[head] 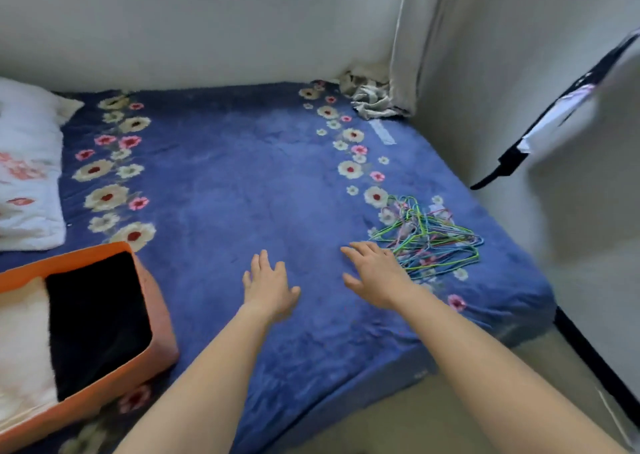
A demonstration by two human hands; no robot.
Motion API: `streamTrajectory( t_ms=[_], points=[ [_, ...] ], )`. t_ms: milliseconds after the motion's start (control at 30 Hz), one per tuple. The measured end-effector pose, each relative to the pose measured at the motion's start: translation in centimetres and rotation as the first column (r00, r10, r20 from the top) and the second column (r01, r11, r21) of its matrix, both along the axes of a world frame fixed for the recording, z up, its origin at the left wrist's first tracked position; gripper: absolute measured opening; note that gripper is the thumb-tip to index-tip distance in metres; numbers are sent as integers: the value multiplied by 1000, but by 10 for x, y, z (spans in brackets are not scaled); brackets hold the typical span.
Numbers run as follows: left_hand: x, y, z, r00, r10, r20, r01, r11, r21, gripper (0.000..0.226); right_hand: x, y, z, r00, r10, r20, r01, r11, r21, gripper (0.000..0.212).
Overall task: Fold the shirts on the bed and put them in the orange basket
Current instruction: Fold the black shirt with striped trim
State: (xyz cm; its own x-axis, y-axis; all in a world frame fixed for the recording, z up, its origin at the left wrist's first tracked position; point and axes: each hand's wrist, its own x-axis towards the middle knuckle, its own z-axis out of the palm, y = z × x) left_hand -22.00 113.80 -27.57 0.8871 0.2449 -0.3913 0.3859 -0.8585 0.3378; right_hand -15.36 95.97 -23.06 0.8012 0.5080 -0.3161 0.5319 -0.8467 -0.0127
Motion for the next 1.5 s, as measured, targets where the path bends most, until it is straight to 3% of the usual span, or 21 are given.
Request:
streamTrajectory(
  t_ms=[233,367,600,900,1167,1500],
  points=[
    [66,-200,42,968,-220,123,218,976,30,57,27,-222,37,965,-260,38,261,965,-10,59],
    [110,-319,75,906,-385,178,378,923,73,61,44,-344,74,906,-409,109,408,912,35,58],
    [197,-432,124,816,-517,258,491,856,161,59,106,-455,113,807,-569,155,556,822,122,57],
    [372,-533,173,727,-572,380,503,820,273,48,257,-554,159,809,-542,226,525,840,135,62],
    [501,-607,239,713,-510,480,454,859,238,53,399,-632,218,780,-542,313,504,840,200,61],
    [643,-684,274,727,-354,588,332,931,150,50,569,-711,289,732,-456,506,381,890,250,54]
  ],
)
